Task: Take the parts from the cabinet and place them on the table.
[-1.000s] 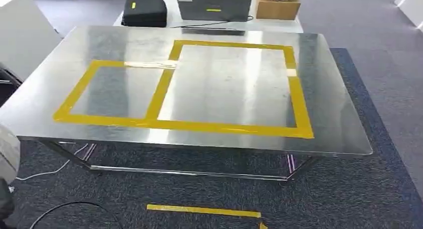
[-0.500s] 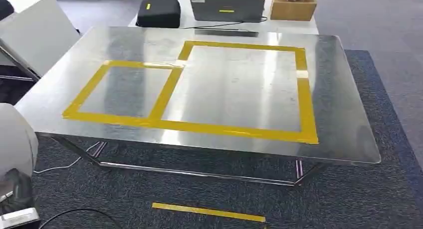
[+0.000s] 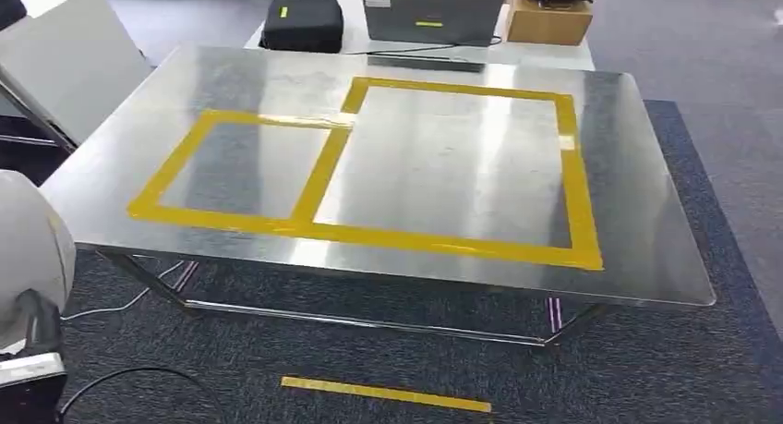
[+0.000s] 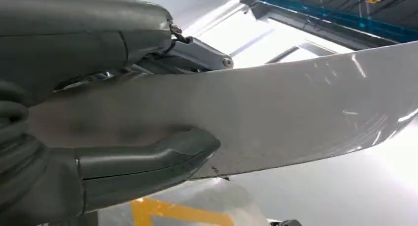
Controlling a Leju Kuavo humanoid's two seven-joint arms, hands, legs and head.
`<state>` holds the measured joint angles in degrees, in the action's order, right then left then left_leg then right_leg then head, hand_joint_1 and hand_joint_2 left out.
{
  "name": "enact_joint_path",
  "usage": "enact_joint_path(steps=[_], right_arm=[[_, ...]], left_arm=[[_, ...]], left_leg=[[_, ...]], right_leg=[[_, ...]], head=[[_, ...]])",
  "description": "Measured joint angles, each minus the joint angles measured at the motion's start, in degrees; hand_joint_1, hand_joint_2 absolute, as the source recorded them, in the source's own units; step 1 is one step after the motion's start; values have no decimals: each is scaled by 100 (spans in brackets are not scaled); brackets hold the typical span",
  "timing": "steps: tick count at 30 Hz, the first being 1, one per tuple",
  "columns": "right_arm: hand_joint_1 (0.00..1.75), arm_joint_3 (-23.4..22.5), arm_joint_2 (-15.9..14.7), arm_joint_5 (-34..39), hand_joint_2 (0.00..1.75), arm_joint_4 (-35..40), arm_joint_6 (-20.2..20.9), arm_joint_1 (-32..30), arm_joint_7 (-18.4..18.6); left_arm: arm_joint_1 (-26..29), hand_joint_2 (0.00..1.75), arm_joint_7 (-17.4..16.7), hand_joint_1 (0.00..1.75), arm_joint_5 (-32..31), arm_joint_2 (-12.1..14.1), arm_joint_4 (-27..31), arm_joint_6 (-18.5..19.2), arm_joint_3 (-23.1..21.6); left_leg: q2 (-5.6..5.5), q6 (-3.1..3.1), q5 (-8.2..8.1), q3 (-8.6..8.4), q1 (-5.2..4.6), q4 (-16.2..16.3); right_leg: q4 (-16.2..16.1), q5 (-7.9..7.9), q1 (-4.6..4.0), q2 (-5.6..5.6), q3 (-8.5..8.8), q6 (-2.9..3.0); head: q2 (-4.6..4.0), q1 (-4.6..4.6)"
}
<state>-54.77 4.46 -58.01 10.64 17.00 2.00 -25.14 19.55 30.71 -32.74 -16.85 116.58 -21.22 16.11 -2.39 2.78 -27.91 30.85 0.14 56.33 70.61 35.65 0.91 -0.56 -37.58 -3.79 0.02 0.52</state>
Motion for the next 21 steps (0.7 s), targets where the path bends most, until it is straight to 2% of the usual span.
enact_joint_path(steps=[1,2,3,5,6,7,8,9,10,11,12,13,14,16,17,18,19,20,21], right_arm=[[0,-2,0,4,175,0,-26,-13,0],[0,-4,0,9,175,0,-55,-22,0],[0,-11,0,13,175,0,-83,-23,0],[0,-41,-4,15,175,9,-103,-15,0],[0,-48,-11,15,175,9,-107,-13,0],[0,-50,-11,11,175,9,-109,0,13],[0,-52,-11,11,175,9,-109,6,17],[0,-52,-11,11,175,9,-109,-7,17],[0,-55,-11,9,175,9,-109,-32,17],[0,-55,-9,7,175,9,-109,-35,17],[0,-57,2,4,175,9,-109,-30,11],[0,-57,2,4,175,9,-109,-29,9],[0,-57,2,4,175,9,-120,-19,0],[0,-57,2,4,175,9,-122,-19,-4],[0,-57,2,4,175,9,-122,-29,-4],[0,-59,2,4,175,9,-122,-34,-4],[0,-59,2,4,175,9,-122,-38,-4],[0,-59,4,0,175,9,-120,-35,-4],[0,-57,4,2,175,9,-120,-27,-4]], left_arm=[[0,175,0,175,2,17,-17,0,0],[1,175,-4,175,0,26,-37,0,-2],[1,175,-11,175,0,37,-50,0,-6],[0,175,-20,175,-2,70,-74,-4,-13],[1,175,-28,175,-4,81,-81,-11,-24],[-1,175,-39,175,-11,98,-83,-22,-28],[-1,175,-55,175,-11,111,-83,-31,-33],[1,175,-85,175,-13,125,-83,-35,-35],[11,175,-101,175,-11,151,-87,-35,-37],[7,175,-109,175,-7,166,-87,-39,-35],[10,175,-116,175,0,201,-90,-35,-37],[-12,175,-116,175,2,214,-89,-37,-37],[-21,175,-116,175,2,227,-89,-35,-42],[-12,175,-116,175,4,253,-92,-33,-48],[-10,175,-116,175,7,264,-96,-33,-48],[-10,175,-116,175,9,280,-96,-33,-48],[-10,175,-116,175,7,291,-96,-33,-48],[-8,175,-116,175,7,297,-96,-33,-50],[-8,175,-116,175,7,297,-96,-33,-48]], left_leg=[[1,-1,-5,-1,-2,2],[1,-4,-14,-13,-2,3],[-2,-14,-29,-32,-1,5],[-14,-56,-76,-94,8,19],[-14,-88,-110,-125,9,29],[-18,-125,-132,-122,-15,57],[-20,-156,-144,-97,-16,42],[-24,-200,-173,-98,-11,25],[-25,-236,-132,-157,-18,108],[-27,-249,-165,-175,-15,133],[52,-279,-233,-161,-15,225],[129,-319,-355,-55,-13,461],[164,-350,-519,172,4,865],[172,-374,-886,764,26,1810],[173,-381,-914,919,29,1951],[174,-372,-827,937,29,1850],[178,-350,-642,879,28,1550],[185,-317,-373,760,20,1123],[204,-257,19,654,-1,644]], right_leg=[[321,109,-1,3,-177,2],[360,69,0,5,-222,16],[127,-111,0,6,-130,22],[-808,-644,8,4,306,13],[-1279,-802,14,-17,514,19],[-1386,-515,-20,-39,551,73],[-1356,-485,-27,-26,551,172],[-1358,-570,-34,-20,619,221],[-1372,-590,-33,-1,583,281],[-1377,-581,-7,-1,729,319],[-1397,-572,1,35,790,352],[-1397,-544,3,45,841,393],[-1397,-513,-1,62,872,417],[-1397,-421,-10,82,952,415],[-1397,-368,-10,87,1009,404],[-1397,-306,-9,90,1092,388],[-1397,-244,-10,92,1179,382],[-1398,-182,-11,96,1280,375],[-1403,-108,-12,102,1364,366]], head=[[0,2],[0,2],[0,4],[0,4],[0,5],[0,6],[0,0],[0,0],[0,0],[0,-2],[0,-9],[0,-64],[0,-55],[0,-59],[0,-61],[0,-63],[0,-59],[0,-61],[0,-61]])
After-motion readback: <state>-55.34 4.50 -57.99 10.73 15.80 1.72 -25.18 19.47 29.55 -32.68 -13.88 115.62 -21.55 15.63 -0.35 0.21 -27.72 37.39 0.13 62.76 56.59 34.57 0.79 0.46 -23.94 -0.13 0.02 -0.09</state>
